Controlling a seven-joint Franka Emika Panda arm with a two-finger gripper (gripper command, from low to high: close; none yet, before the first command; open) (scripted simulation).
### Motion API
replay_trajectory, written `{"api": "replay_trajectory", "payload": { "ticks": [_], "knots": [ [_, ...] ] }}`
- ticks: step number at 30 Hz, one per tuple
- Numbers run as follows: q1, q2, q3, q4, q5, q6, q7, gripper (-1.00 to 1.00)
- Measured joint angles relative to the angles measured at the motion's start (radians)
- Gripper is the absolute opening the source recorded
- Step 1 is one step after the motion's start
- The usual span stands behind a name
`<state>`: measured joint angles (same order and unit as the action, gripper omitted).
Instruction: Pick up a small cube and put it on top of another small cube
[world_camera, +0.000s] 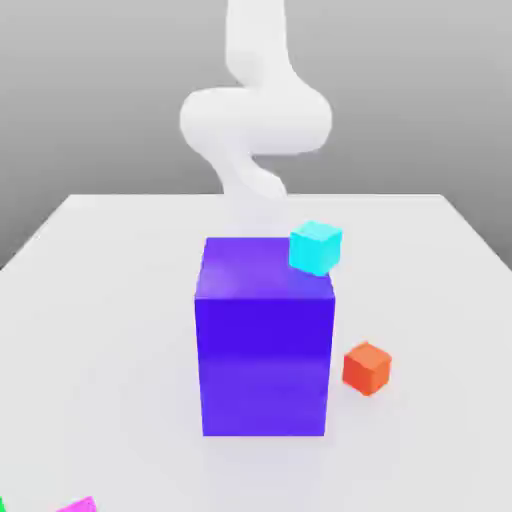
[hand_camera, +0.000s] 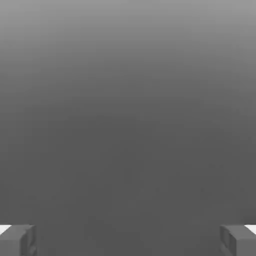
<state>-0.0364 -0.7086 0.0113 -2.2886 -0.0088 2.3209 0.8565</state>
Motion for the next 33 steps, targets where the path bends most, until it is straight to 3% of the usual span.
{"api": "replay_trajectory", "payload": {
  "ticks": [19, 33],
  "knots": [
    [-0.198, 0.695, 0.0, 0.087, -0.07, 0.159, 0.433, 0.0],
    [-0.266, 1.198, -0.042, 0.154, 0.036, 0.307, 0.611, 0.0]
  ]
}}
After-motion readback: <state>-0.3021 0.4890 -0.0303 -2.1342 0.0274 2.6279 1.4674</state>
